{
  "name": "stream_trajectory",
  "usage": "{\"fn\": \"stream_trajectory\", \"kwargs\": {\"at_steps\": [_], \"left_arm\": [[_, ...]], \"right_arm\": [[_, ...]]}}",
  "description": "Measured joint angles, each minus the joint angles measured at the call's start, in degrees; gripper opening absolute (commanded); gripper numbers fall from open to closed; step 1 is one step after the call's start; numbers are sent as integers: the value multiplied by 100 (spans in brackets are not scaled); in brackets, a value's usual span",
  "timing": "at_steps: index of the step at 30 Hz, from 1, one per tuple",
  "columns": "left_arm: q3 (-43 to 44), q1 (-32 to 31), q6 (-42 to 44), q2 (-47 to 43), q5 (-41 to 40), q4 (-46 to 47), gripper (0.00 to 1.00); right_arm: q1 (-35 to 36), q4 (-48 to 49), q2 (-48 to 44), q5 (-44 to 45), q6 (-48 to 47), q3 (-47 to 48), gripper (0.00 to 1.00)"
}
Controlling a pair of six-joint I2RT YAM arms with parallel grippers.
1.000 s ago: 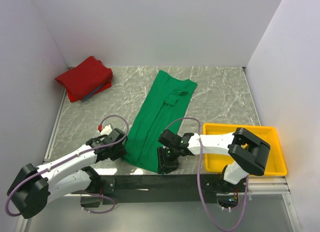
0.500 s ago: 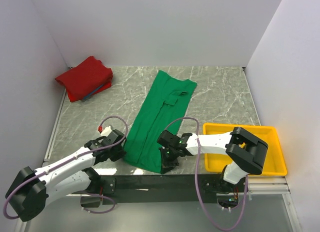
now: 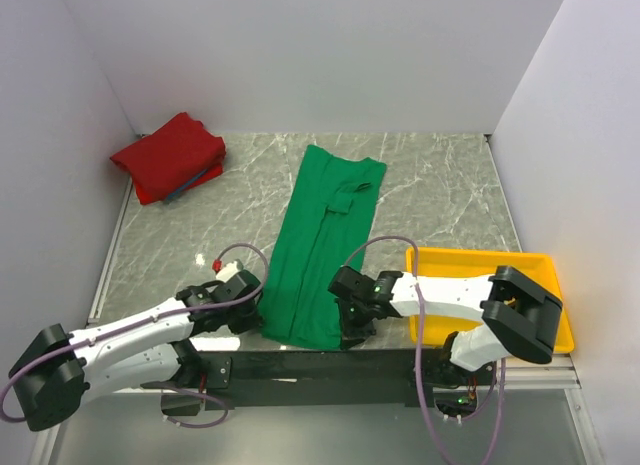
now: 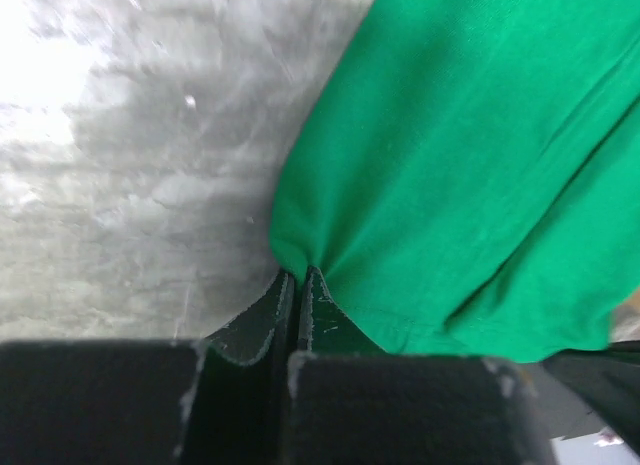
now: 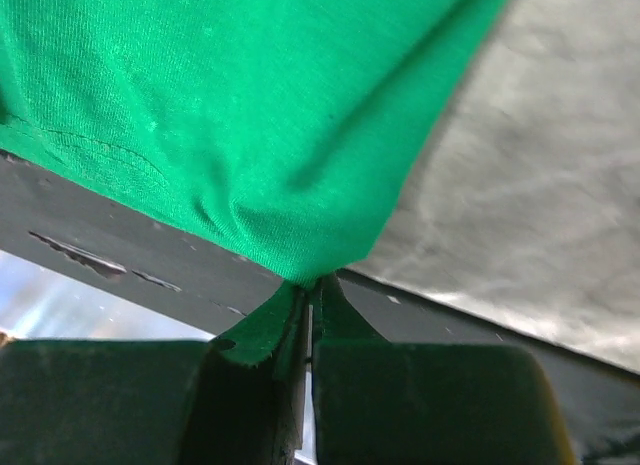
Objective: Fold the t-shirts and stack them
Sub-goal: Fold the tshirt
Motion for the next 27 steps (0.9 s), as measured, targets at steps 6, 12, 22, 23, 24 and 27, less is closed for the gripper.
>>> {"fn": "stream_trajectory", "kwargs": {"at_steps": [6,12,22,23,24,27], "left_arm": [[31,-387,-155,249,57,105,1],[284,-533,-168,393,48,74,1],[1051,-431,-31,702,-138,42,1],[1082,-376,9,728,-140,42,1],[1113,-273,68,763,-120,63,1],[1191,-11,293,914,-109,136,1]], "right_arm": [[0,-330,-352,166,37,-79,0],[0,-667,-437,389,50,0,0],[-138,-1010,-431,839,26,780,0],[-184,-1010,-431,872,13,822,0],[-262,-1012,-426,885,-7,872,0],[-503,-1038,-372,953,-94,999,0]]}}
